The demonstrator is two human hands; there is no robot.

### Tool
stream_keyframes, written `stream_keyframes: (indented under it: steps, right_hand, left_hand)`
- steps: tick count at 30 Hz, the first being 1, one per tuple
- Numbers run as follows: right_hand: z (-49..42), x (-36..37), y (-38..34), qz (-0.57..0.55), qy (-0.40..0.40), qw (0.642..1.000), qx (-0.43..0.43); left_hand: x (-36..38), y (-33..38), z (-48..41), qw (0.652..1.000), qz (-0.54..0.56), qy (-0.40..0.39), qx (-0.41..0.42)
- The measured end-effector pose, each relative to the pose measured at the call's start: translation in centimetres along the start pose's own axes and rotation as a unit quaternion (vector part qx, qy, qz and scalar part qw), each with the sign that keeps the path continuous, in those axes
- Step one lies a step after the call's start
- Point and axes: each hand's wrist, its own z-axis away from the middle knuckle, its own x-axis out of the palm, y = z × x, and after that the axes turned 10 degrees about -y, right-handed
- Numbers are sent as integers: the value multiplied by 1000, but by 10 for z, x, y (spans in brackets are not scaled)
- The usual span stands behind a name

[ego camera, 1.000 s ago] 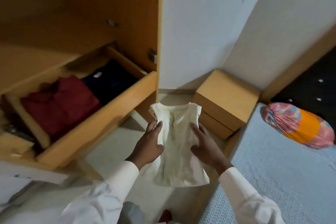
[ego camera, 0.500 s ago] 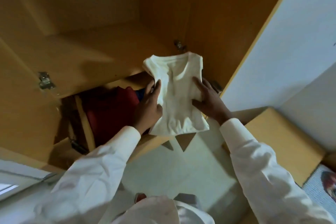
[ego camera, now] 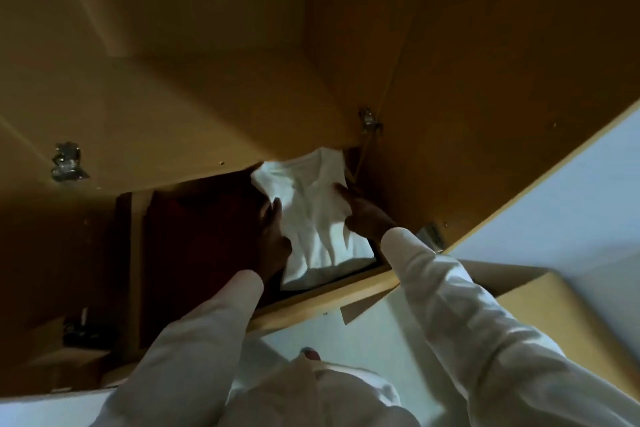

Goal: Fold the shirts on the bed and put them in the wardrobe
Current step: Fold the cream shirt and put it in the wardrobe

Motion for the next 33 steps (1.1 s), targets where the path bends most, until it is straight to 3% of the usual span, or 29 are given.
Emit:
stream_keyframes:
  steps: [3,9,12,15,18,20,23,25,28,33]
  right_hand:
    - [-16,0,12,33,-59,997,27]
    - [-43,0,8,178,-134,964,143]
    - [-42,13,-5,208,-110,956,178]
    - [-34,34,-14,230,-59,958,159]
    - [-34,56,-10,206,-99,967,111]
    - [-39,68,2,185,-138,965,122]
    - [-40,75,20,175,-165,960,143]
    - [-46,72,26,164,-169,960,150]
    - [-65,56,26,149,-123,967,168]
    - [-111,31,19,42,-56,986,152]
  left_hand:
    - [15,-11,0,997,-23,-36,-66]
    - [15,-29,-14,995,2,-72,-64]
    - [15,-40,-21,990,-15,-126,-64]
    - [12,-52,-30,982,-5,-153,-113]
    - [6,-47,-43,988,-10,-86,-129]
    - [3,-37,-53,990,-43,-80,-110]
    - [6,-31,-65,975,-148,-144,-79]
    - [9,-36,-73,944,-226,-217,-100]
    - [4,-41,-81,924,-259,-242,-145]
    - [-2,-31,-74,963,-180,-169,-104]
